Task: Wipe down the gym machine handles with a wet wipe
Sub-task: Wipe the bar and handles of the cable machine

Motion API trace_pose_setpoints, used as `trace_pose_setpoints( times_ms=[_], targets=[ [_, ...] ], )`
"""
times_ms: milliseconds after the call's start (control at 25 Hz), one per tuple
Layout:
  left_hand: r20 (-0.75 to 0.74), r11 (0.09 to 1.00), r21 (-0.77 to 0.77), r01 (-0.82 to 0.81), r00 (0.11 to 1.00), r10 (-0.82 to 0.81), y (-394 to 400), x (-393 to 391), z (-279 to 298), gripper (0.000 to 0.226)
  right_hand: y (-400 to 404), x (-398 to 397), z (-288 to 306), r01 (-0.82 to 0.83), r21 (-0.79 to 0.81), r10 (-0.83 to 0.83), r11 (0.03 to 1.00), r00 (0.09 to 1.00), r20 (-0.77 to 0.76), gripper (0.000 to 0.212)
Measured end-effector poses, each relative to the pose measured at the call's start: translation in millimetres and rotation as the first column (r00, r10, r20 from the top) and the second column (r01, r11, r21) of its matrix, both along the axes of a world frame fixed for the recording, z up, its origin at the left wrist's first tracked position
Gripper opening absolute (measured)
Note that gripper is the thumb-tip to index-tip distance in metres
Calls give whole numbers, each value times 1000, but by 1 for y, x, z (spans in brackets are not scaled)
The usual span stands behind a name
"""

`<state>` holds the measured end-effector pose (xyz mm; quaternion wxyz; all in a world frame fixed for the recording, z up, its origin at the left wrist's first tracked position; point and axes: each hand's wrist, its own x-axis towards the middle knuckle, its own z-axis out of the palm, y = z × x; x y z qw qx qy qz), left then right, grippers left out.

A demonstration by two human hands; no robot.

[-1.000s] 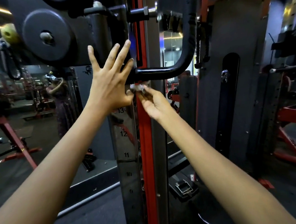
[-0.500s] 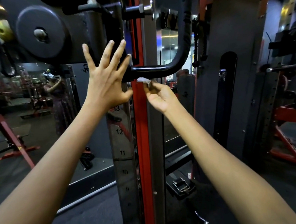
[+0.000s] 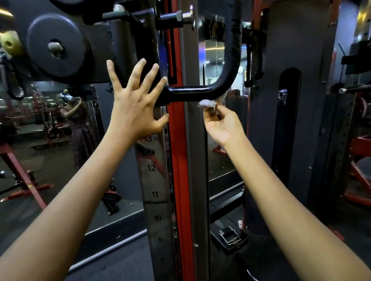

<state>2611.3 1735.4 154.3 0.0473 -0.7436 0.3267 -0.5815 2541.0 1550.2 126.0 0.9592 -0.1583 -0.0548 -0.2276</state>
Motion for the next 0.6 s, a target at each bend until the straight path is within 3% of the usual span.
trace_pose_setpoints(
  times_ms=[160,240,280,320,360,400,440,480,520,600],
  targets=[
    [-43,1000,3,-14,999,14,-2,-6,2,76,-9,-8,14,136,-36,-135,990,991,11,15],
    [-59,1000,-11,-26,998,26,-4,-10,2,76,-15,-16,20,405,-176,-402,897,914,55,13],
    [-66,999,-32,-17,998,15,-6,-12,3,76,-15,-20,23,606,-304,-609,735,787,97,12],
    [-69,998,-70,4,998,-9,-8,-15,4,76,-15,-23,27,771,-443,-792,457,580,193,11],
    [-70,994,-109,21,997,-29,-11,-18,5,77,-15,-25,31,834,-545,-879,85,320,353,12],
    [-62,992,-126,24,998,-32,-16,-21,6,78,-15,-27,35,772,-574,-836,-272,106,539,14],
    [-48,993,-113,16,999,-22,-22,-24,6,80,-15,-26,37,635,-565,-730,-527,2,683,17],
    [-45,997,-77,19,999,-23,-32,-26,5,83,-12,-26,40,475,-564,-642,-675,-2,767,18],
    [-71,998,-46,48,996,-51,-43,-28,3,86,-10,-23,40,319,-569,-592,-758,30,806,19],
    [-198,991,-45,129,971,-136,-68,-27,1,90,-1,-22,41,111,-537,-523,-836,134,842,19]
  ],
)
